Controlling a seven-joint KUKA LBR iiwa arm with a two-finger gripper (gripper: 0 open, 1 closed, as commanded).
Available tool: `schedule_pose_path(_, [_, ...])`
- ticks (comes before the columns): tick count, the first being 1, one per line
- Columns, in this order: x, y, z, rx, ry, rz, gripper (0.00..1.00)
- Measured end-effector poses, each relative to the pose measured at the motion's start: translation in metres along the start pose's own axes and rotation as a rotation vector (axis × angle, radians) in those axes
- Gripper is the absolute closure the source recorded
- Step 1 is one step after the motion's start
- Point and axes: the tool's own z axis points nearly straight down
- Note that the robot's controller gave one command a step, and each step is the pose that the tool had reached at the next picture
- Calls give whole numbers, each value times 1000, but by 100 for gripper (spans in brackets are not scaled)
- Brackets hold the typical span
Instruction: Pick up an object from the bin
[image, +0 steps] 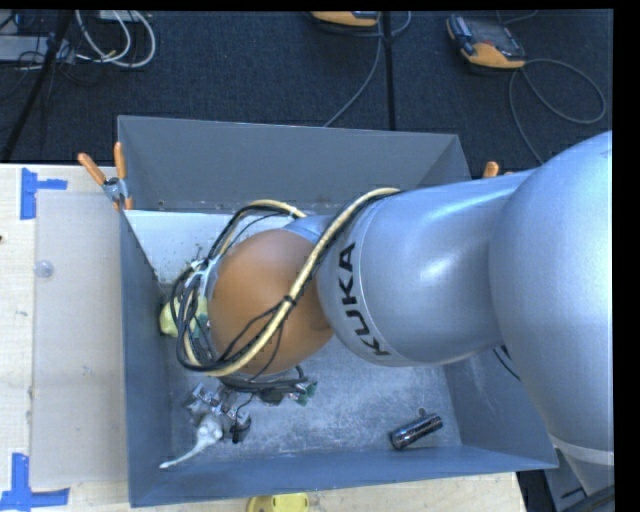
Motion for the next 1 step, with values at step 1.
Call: schedule_pose_path(1, [1,0,-9,-1,3,1,100])
